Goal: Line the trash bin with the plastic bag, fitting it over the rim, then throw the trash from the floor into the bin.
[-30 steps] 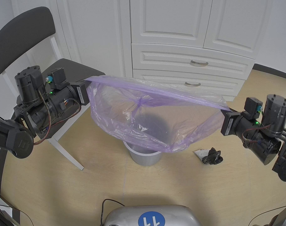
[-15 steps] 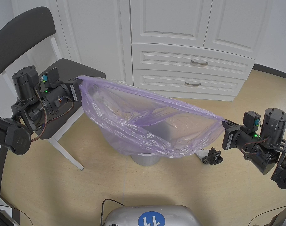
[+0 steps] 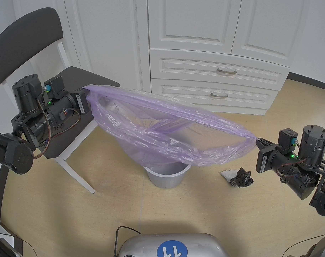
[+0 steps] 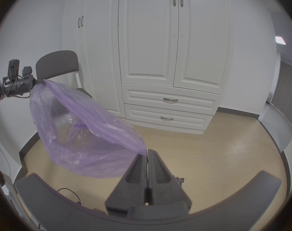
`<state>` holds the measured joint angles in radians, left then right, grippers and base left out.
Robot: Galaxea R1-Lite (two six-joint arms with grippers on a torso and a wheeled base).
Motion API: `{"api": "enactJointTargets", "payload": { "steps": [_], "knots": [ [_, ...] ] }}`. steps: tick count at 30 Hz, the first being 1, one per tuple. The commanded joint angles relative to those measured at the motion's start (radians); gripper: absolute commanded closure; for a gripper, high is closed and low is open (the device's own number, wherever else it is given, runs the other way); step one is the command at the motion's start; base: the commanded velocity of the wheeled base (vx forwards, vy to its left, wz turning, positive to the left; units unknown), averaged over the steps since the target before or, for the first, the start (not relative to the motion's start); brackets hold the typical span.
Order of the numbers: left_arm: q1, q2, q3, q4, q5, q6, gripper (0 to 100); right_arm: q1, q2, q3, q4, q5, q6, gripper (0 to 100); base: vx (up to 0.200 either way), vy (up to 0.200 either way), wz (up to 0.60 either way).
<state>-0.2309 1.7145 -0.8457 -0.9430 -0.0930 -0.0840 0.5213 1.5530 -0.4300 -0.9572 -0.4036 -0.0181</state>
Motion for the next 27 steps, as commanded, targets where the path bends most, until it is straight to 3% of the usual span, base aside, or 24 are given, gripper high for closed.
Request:
{"api": "enactJointTargets", "payload": {
  "steps": [1,16,21,27],
  "knots": [
    [0.016,-0.001,-0.004,0.0,-0.001,0.0,100,-0.004,-0.019,0.016,0.0,0.0,-0.016,100,0.0,0.0,0.0],
    [-0.019,0.004,-0.006,-0.005,-0.002,-0.003,100,-0.001,0.009,0.007,-0.026,0.003,-0.014,100,0.0,0.0,0.0],
    [-0.134,0.074,-0.006,-0.152,0.006,-0.01,100,0.054,0.081,0.02,-0.207,0.002,-0.011,100,0.0,0.0,0.0],
    [-0.211,0.14,-0.007,-0.266,0.015,-0.008,100,0.091,0.171,0.04,-0.391,-0.004,-0.016,100,0.0,0.0,0.0]
  ]
}}
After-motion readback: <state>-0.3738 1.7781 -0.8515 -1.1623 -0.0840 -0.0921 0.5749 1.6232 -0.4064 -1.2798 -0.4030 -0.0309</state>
